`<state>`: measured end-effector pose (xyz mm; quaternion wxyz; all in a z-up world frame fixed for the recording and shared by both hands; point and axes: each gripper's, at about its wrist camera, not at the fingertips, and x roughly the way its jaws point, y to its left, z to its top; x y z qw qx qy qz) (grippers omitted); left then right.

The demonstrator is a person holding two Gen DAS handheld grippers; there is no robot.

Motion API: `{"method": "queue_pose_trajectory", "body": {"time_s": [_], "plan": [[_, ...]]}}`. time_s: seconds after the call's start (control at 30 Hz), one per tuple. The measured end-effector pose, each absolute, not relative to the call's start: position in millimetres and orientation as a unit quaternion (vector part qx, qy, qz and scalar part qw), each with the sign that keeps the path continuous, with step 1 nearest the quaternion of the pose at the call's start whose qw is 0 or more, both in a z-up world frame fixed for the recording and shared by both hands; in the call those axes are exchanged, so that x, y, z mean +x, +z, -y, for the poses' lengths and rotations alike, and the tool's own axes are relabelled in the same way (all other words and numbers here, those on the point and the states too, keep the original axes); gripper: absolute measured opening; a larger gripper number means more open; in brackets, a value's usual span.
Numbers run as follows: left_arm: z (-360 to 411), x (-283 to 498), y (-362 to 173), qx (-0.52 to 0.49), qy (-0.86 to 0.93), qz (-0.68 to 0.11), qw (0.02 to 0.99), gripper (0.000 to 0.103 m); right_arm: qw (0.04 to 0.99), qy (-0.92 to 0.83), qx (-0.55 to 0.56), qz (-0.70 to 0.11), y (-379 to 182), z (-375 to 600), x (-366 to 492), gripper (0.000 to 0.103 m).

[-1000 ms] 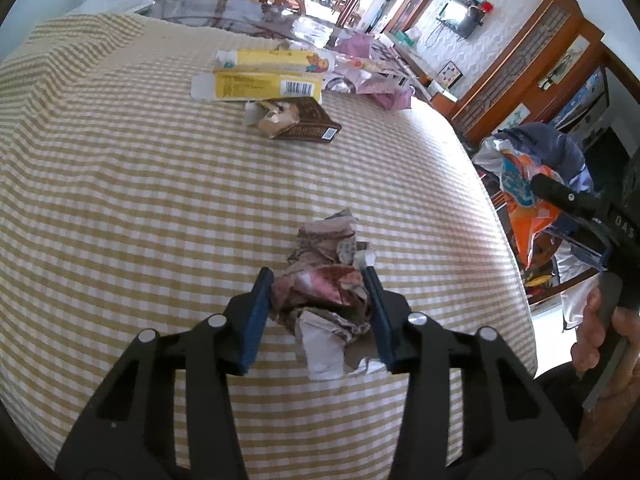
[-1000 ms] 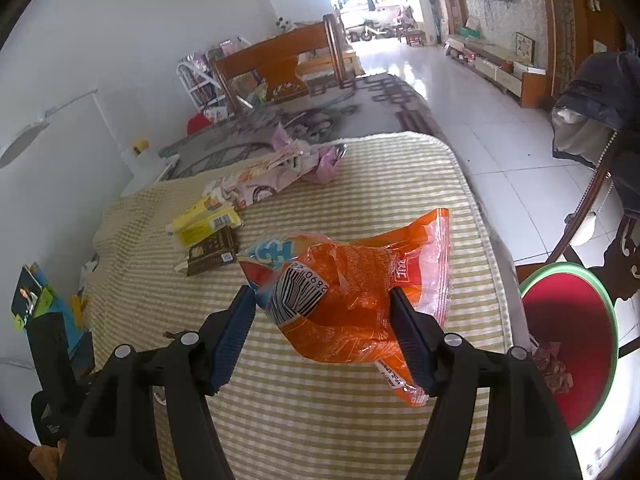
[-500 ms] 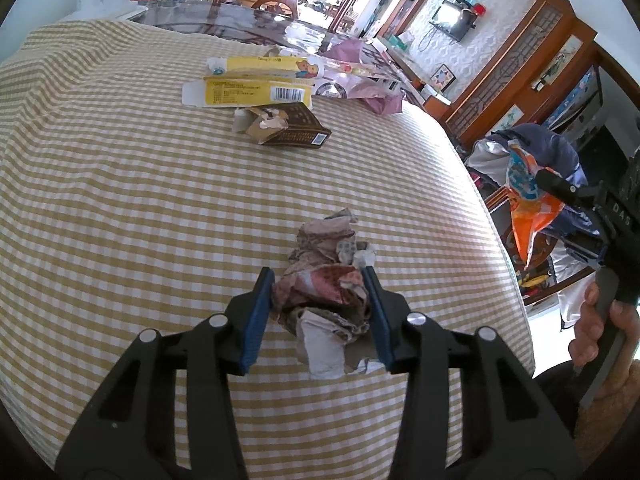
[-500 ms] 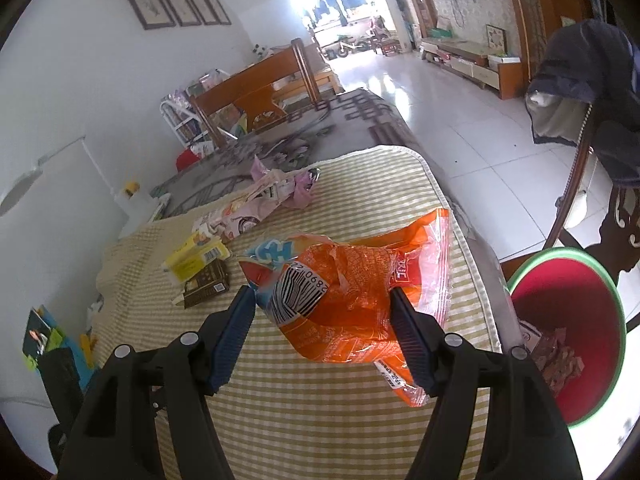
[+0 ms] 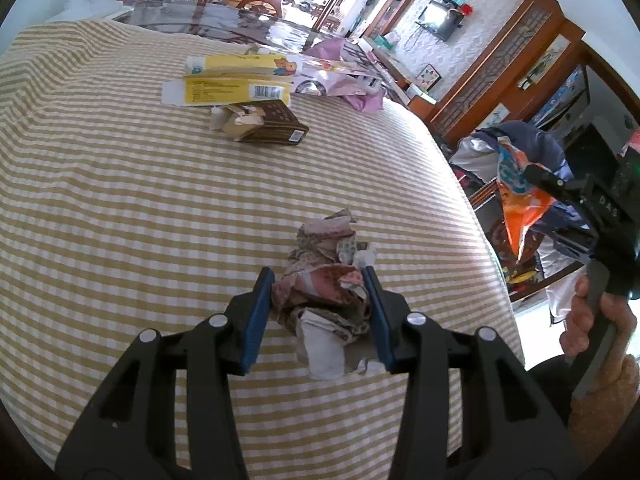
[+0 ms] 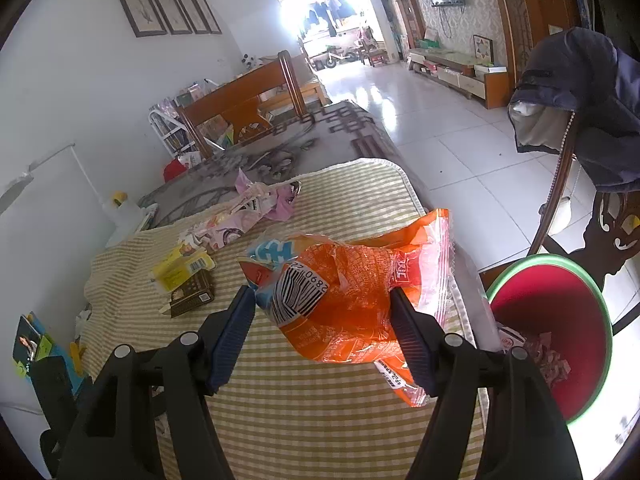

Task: Collect trash
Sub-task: 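Carry the paper and orange bag toward the red bucket, then release the paper and orange bag into the bucket with both tools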

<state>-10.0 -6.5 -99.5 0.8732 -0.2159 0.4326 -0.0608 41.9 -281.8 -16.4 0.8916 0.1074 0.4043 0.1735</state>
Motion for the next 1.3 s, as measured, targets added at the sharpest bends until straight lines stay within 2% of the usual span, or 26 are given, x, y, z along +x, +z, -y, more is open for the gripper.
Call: {"method": "queue_pose_trajectory", "body": {"time_s": [0.67, 0.83, 1.3], "plan": [[73.1, 6.4, -81.6, -0.202, -0.085, -0.444, 0.869, 0.043, 0.893, 0.153, 0.135, -0.401, -8.4, 319.6, 37.9, 0.068], [106.1, 23.5, -71.7, -0.199, -0.109, -0.442, 0.868, 0.043, 0.905, 0.105, 0.126, -0.393, -7.0, 339.5, 36.3, 0.068], [206.9, 76.3, -74.3, -0.164, -0.175, -0.466, 0.851, 0.043, 0.903, 0.002, 0.196, -0.382, -7.4, 412.2, 39.2, 0.068]]}}
